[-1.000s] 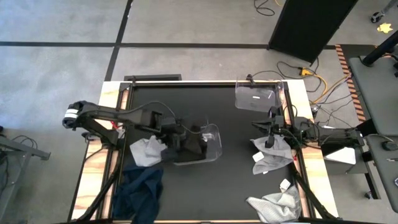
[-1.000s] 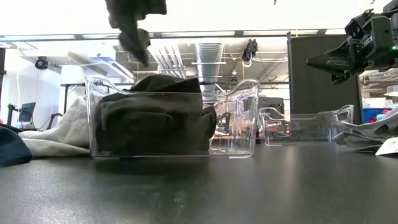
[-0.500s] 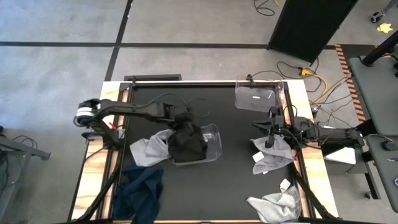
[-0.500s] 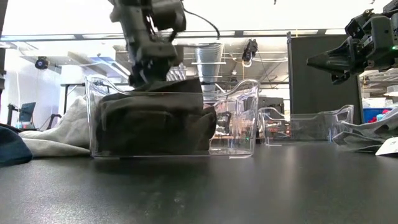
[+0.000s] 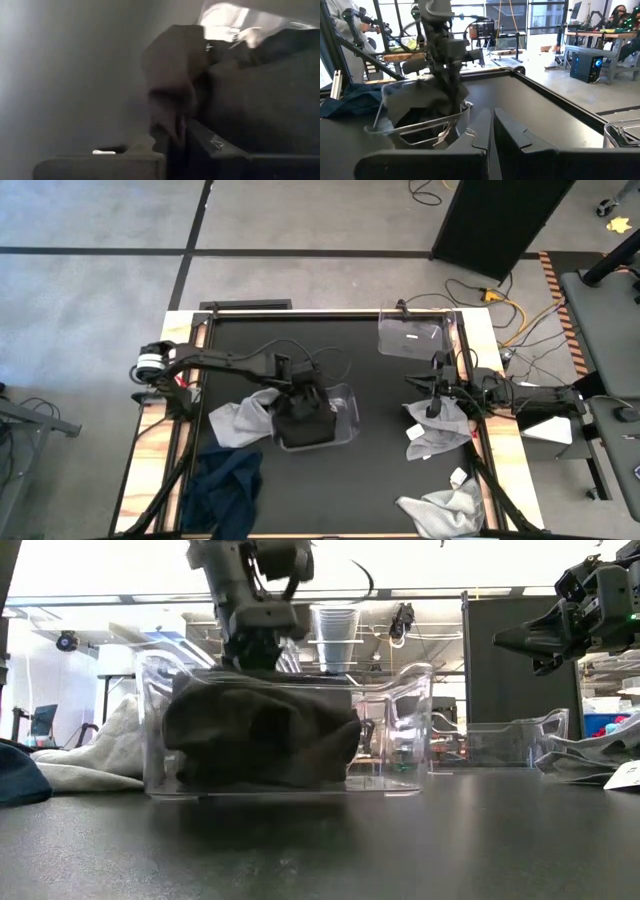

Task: Sort towels by color in basket
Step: Put the black towel into the bottom transparent bin

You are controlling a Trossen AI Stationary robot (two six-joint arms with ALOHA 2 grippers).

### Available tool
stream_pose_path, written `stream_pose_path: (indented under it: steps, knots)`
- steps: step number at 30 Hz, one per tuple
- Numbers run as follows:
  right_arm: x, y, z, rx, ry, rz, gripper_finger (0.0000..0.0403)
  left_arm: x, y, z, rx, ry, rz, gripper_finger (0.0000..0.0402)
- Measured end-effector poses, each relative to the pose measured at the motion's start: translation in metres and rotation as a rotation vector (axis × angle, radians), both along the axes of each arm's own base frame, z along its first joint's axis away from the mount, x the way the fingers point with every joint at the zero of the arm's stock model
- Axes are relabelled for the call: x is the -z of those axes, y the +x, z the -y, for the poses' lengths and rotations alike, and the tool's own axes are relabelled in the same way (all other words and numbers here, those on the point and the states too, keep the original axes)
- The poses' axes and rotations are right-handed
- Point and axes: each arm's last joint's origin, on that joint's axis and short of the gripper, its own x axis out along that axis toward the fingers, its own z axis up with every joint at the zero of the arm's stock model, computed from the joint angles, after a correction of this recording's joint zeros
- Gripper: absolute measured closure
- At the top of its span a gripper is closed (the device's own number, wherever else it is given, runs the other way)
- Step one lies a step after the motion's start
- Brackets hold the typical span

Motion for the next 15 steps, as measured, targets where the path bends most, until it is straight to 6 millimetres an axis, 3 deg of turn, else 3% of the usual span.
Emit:
stream_pose_path:
  steps: [6,11,15]
  knots:
    - [0.0,0.0,0.0,0.0,0.0,0.0,0.039,-0.024,-0.007,0.008,0.025,0.09,0.013,0.0376]
    - [0.0,0.0,0.0,-0.001,0.0,0.0,0.039,-0.039,-0.016,0.014,0.079,0.153,0.034,0.0397]
    - [0.0,0.0,0.0,0.0,0.0,0.0,0.039,-0.046,-0.02,0.036,0.236,0.153,0.059,0.04]
